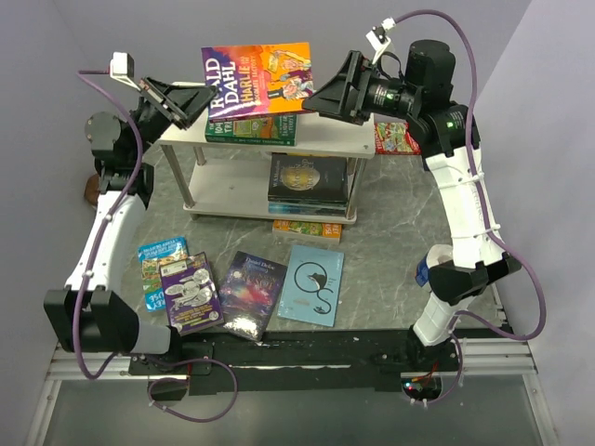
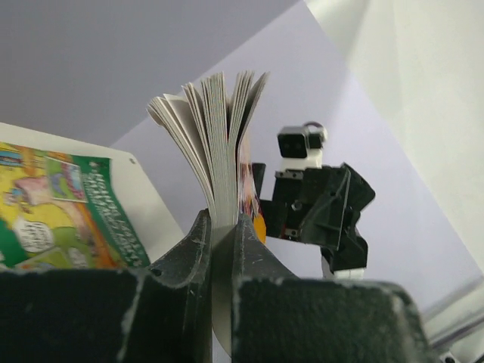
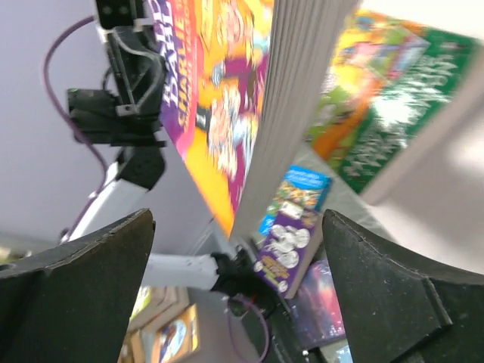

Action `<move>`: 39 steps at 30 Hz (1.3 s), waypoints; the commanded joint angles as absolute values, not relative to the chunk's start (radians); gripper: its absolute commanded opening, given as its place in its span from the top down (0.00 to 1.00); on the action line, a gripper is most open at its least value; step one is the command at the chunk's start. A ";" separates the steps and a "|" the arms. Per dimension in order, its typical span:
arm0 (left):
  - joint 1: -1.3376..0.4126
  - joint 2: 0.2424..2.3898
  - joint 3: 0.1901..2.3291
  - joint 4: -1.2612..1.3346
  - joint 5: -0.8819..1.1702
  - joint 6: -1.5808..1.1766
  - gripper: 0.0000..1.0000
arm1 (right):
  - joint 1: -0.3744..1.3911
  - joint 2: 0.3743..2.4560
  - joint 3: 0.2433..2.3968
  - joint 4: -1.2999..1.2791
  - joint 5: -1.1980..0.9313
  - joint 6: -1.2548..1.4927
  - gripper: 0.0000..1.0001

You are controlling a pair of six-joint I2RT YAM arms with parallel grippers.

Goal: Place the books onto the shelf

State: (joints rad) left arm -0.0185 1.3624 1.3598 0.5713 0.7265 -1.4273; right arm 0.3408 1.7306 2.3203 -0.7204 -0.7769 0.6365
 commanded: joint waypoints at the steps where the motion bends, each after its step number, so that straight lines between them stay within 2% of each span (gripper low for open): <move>1: 0.066 1.417 1.477 0.643 0.727 -1.494 0.99 | 0.345 1.660 2.257 -0.746 -0.608 0.563 0.01; 6: 0.112 1.529 1.606 0.605 0.814 -1.519 0.99 | 0.347 1.545 2.112 -0.674 -0.568 0.560 0.00; 13: 0.112 1.640 1.759 0.405 0.986 -1.424 0.99 | 0.347 1.537 2.086 -0.692 -0.562 0.546 0.00; 23: 0.110 1.678 1.763 0.212 1.034 -1.240 0.99 | 0.345 1.476 1.964 -0.641 -0.531 0.549 0.02; 39: 0.094 1.717 1.715 0.258 1.042 -1.232 0.99 | 0.345 1.440 1.871 -0.617 -0.517 0.537 0.02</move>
